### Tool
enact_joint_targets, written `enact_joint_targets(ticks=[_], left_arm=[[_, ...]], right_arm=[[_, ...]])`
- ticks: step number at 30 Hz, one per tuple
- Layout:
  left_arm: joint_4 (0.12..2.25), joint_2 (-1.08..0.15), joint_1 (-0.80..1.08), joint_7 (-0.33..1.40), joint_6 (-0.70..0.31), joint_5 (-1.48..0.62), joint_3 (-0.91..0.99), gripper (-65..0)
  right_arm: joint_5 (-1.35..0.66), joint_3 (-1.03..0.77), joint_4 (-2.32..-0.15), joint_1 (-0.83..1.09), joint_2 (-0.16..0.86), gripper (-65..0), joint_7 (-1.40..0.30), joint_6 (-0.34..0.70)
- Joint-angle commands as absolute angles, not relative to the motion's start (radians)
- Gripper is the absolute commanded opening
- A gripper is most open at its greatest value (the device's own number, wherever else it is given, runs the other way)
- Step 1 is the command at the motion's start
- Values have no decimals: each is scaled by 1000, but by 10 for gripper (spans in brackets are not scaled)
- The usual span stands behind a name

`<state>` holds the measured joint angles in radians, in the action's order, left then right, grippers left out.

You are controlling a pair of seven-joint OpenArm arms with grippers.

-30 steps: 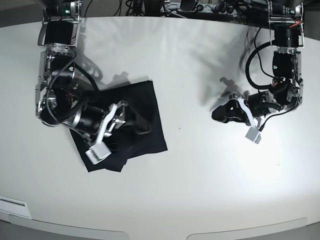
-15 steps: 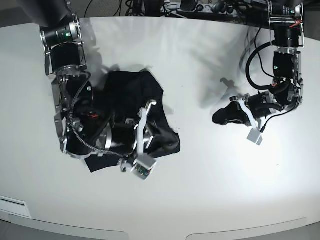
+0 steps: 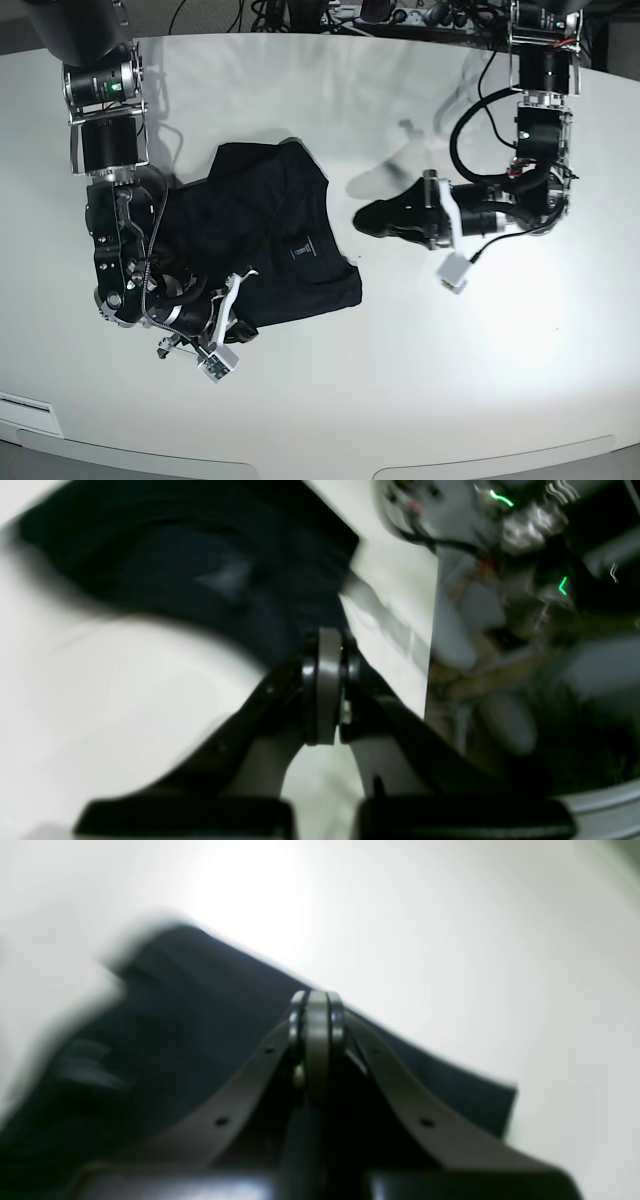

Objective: Fold the T-shirt properly
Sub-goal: 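Grasp the folded bundle's edges with both grippers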

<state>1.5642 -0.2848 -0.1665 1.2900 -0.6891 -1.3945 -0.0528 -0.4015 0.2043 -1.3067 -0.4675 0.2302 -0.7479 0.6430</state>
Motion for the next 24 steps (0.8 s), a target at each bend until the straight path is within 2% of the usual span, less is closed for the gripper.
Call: enact_joint_targets(ticks=[1,4,10,12,18,24], left_arm=[[1605,-273,-186,1283,-698,-1380,-88,-650],[1650,-224,-181,1249,-698,-1209,-230,-650],[1647,-175,-178,1028,-698,-703,-478,-650],[1641,-175,-175,973,-653,-567,-535,-650],[1554,-175,-178,893,-627,-419,-580,-650],[1488,-217,-212,838,-573,-316,-580,-650]], right_arm=[[-412,216,-1280,-542,231,-650,-699,647],[-389,262,-1153,-626,231,-650,-692,648],[-358,338,-1013,-727,255,-650,-691,648],[-358,376,-995,-728,279,-650,-691,649],[-373,459,-990,-676,373,-650,-654,675],[-561,457,-1002,-625,474,-650,-732,698]])
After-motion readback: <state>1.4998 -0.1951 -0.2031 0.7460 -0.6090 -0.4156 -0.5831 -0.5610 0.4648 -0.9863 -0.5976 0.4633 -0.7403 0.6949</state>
